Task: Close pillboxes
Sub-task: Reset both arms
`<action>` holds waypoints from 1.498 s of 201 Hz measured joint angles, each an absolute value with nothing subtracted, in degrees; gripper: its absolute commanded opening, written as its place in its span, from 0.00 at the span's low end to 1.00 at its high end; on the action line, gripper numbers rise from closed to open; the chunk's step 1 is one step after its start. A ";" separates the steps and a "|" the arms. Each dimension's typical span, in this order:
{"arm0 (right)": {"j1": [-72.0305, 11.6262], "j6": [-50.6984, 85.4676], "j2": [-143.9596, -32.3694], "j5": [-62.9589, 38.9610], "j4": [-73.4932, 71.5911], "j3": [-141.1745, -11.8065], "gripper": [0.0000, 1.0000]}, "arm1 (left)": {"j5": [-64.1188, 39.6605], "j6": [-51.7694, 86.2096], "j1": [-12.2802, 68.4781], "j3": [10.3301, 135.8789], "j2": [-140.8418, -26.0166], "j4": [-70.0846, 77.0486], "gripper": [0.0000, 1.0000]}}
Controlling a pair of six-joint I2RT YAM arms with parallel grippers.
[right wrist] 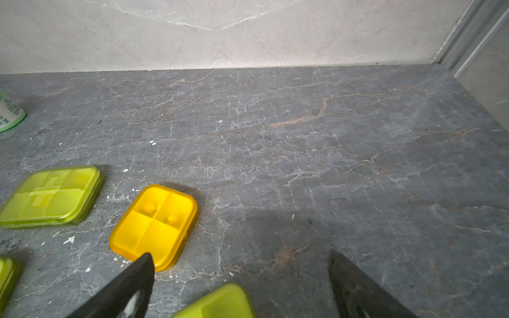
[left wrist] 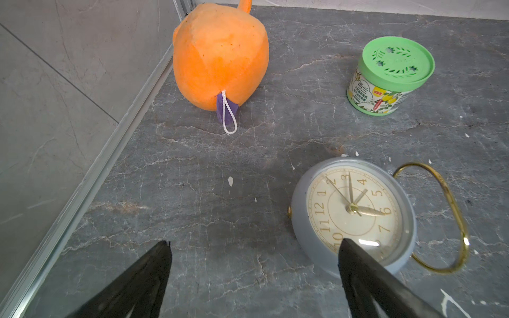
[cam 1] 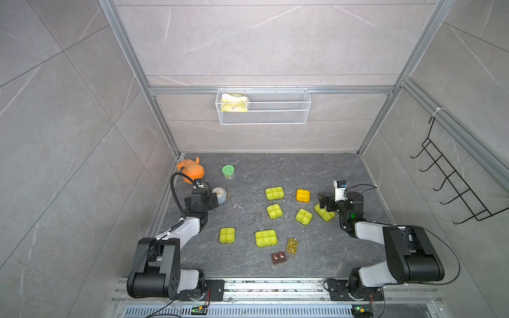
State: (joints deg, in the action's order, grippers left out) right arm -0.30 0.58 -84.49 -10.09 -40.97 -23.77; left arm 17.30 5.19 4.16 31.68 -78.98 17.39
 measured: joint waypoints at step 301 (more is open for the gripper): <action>-1.13 0.36 -86.74 -8.99 -52.29 -19.20 1.00 | 2.90 2.83 -4.93 19.64 -85.76 46.74 1.00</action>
State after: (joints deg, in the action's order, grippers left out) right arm -1.13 0.36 -86.74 -8.99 -52.29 -19.20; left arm 2.90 2.83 -4.93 19.64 -85.76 46.74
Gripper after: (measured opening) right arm 0.994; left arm 0.997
